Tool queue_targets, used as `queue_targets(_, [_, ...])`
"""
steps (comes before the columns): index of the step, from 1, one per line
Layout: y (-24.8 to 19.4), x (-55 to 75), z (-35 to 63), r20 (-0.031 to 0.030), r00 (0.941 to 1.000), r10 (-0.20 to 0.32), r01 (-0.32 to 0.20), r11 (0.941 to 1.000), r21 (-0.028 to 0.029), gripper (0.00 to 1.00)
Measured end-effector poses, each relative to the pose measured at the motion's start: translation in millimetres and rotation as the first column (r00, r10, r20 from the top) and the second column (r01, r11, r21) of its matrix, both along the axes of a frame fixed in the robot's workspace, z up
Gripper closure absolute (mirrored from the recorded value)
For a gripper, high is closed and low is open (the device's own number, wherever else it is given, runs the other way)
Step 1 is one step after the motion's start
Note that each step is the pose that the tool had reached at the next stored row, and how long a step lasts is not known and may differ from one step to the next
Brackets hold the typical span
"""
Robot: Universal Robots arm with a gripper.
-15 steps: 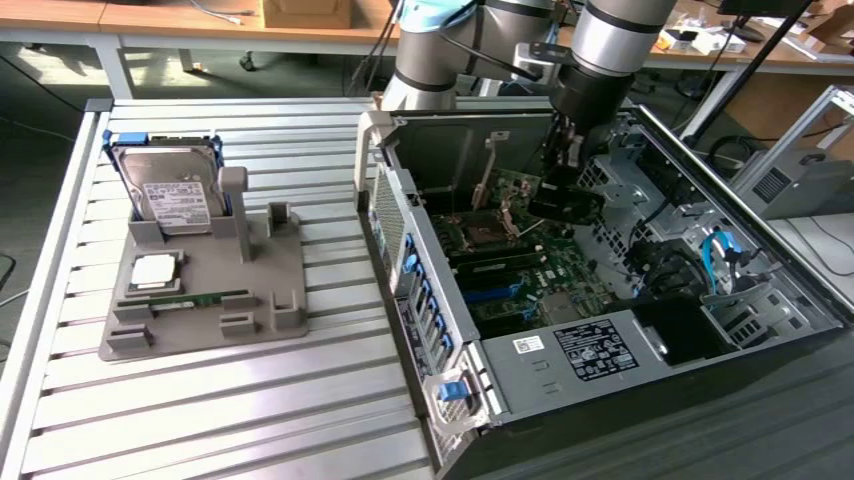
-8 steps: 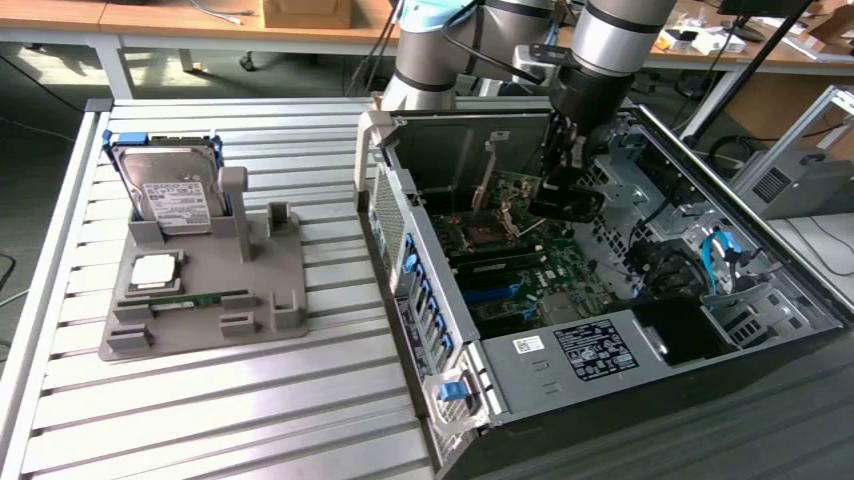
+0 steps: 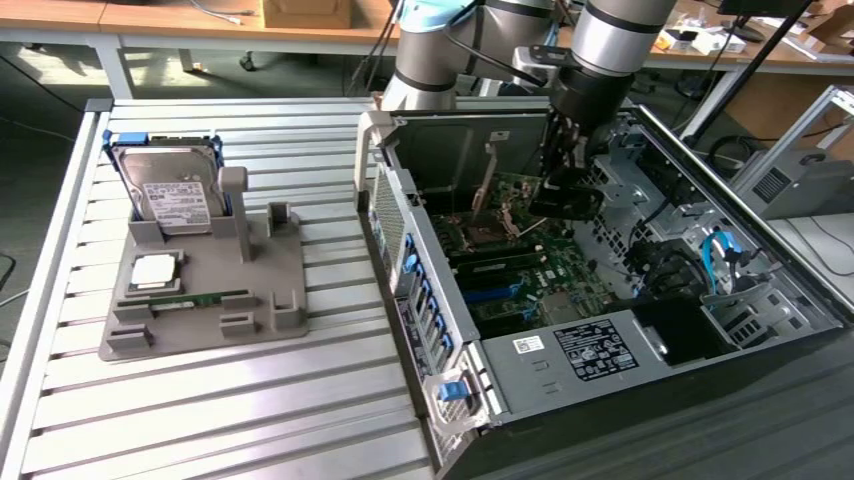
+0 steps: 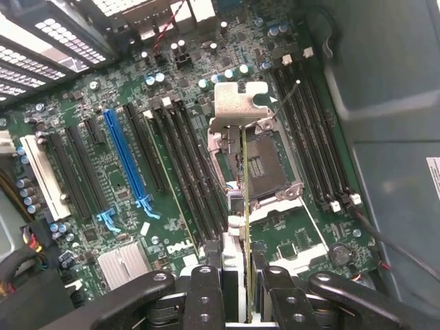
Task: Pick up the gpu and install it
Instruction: 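Insert the gpu into the slot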
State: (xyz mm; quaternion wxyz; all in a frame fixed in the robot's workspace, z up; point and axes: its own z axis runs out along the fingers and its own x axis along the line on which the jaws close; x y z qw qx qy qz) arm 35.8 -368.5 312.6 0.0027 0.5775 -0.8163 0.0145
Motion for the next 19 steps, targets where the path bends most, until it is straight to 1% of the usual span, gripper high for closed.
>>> queue_targets(4, [0.0, 0.0, 0.0, 0.0000, 0.9996, 0.029, -0.029, 0.9996, 0.0000, 0.73])
queue_targets(9, [0.0, 0.0, 0.0, 0.0000, 0.9975, 0.071, -0.071, 0.9975, 0.0000, 0.73])
queue_targets(19, [0.0, 0.0, 0.0, 0.0000, 0.9904, 0.138, -0.138, 0.9904, 0.0000, 0.73])
